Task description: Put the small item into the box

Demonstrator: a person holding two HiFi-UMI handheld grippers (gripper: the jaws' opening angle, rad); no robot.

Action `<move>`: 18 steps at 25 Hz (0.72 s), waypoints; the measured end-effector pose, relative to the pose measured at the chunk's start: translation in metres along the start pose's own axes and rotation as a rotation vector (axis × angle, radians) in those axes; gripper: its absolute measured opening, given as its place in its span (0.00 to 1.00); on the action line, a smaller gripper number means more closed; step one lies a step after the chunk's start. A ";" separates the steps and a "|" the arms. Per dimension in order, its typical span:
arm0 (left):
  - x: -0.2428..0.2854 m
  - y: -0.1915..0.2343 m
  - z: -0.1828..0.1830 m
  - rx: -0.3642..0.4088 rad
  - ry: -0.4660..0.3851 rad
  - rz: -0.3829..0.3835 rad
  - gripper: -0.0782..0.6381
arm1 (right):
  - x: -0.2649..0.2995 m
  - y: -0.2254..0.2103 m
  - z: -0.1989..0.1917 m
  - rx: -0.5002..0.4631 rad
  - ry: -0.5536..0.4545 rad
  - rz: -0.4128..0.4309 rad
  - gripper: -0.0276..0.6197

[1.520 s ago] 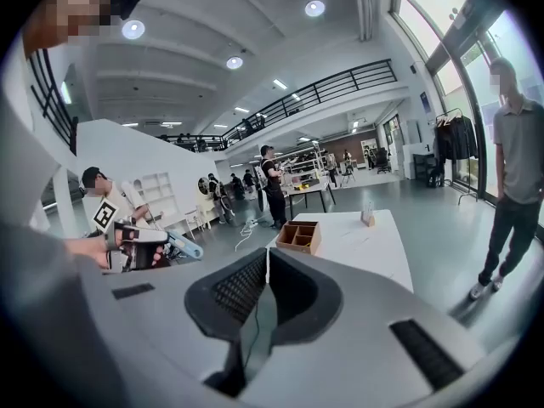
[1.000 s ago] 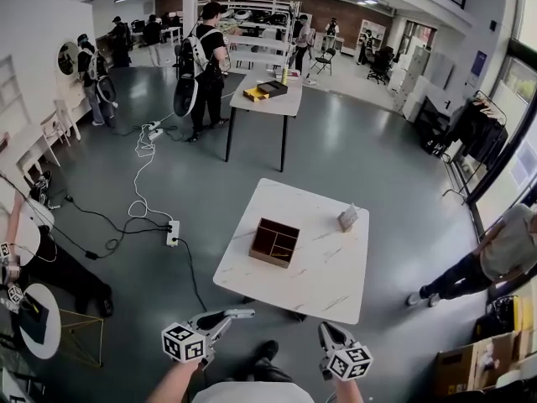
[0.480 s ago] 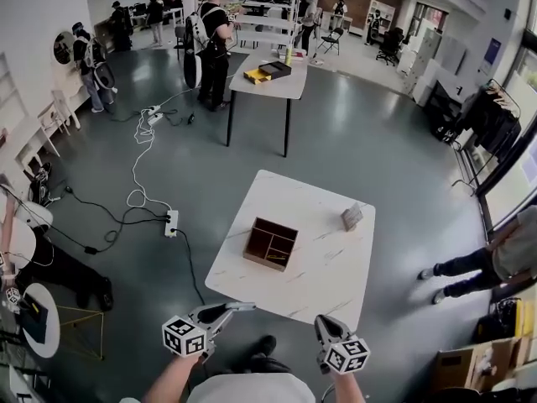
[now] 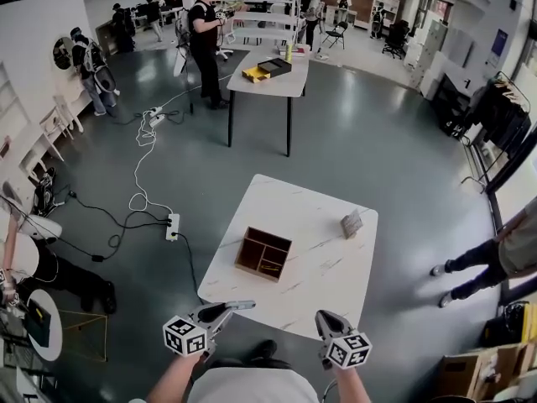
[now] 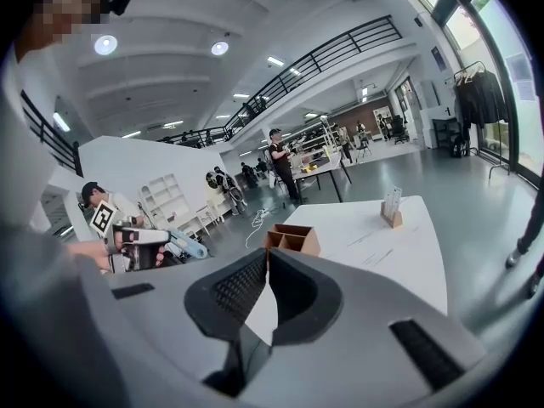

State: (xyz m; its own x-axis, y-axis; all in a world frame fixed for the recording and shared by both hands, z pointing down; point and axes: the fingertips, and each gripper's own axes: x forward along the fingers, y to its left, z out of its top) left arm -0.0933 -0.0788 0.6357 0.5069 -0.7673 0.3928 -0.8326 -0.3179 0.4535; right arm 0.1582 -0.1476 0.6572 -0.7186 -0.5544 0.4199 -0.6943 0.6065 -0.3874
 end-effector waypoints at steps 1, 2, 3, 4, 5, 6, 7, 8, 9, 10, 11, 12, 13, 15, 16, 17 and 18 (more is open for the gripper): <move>0.004 -0.001 0.002 0.002 0.003 0.004 0.21 | 0.001 -0.005 0.002 0.005 0.002 0.002 0.09; 0.008 -0.001 0.003 0.005 0.006 0.007 0.21 | 0.002 -0.008 0.003 0.009 0.005 0.005 0.09; 0.011 -0.001 0.004 0.006 0.010 0.010 0.21 | 0.003 -0.011 0.003 0.013 0.008 0.009 0.09; 0.013 -0.001 0.004 0.006 0.015 0.012 0.21 | 0.004 -0.013 0.003 0.016 0.011 0.012 0.09; 0.016 -0.001 0.004 0.005 0.018 0.014 0.21 | 0.005 -0.015 0.002 0.020 0.013 0.016 0.09; 0.018 -0.001 0.004 0.006 0.021 0.017 0.21 | 0.006 -0.017 0.001 0.024 0.013 0.018 0.09; 0.021 -0.002 0.004 0.007 0.024 0.020 0.21 | 0.006 -0.020 0.001 0.029 0.013 0.021 0.09; 0.023 -0.004 0.004 0.008 0.026 0.022 0.21 | 0.007 -0.022 0.001 0.036 0.013 0.024 0.09; 0.026 -0.005 0.005 0.010 0.028 0.023 0.21 | 0.007 -0.023 0.001 0.043 0.013 0.027 0.09; 0.028 -0.006 0.006 0.012 0.030 0.024 0.21 | 0.008 -0.024 0.001 0.050 0.014 0.031 0.09; 0.030 -0.007 0.007 0.016 0.033 0.025 0.21 | 0.008 -0.026 0.001 0.055 0.016 0.033 0.09; 0.032 -0.008 0.009 0.022 0.036 0.025 0.21 | 0.009 -0.027 0.001 0.059 0.017 0.034 0.09; 0.034 -0.008 0.010 0.029 0.040 0.025 0.21 | 0.010 -0.028 0.001 0.063 0.017 0.034 0.09; 0.039 -0.008 0.012 0.045 0.047 0.027 0.21 | 0.011 -0.030 0.002 0.073 0.013 0.035 0.09; 0.041 -0.008 0.012 0.051 0.051 0.027 0.21 | 0.011 -0.030 0.002 0.078 0.010 0.035 0.09; 0.043 -0.007 0.013 0.055 0.053 0.027 0.21 | 0.012 -0.031 0.003 0.082 0.007 0.034 0.09; 0.045 -0.006 0.014 0.058 0.055 0.026 0.21 | 0.012 -0.032 0.004 0.086 0.005 0.031 0.09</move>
State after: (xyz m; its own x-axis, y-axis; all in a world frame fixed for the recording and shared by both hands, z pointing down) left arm -0.0688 -0.1191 0.6389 0.4952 -0.7444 0.4478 -0.8562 -0.3311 0.3965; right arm 0.1714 -0.1755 0.6715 -0.7396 -0.5331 0.4108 -0.6729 0.5720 -0.4691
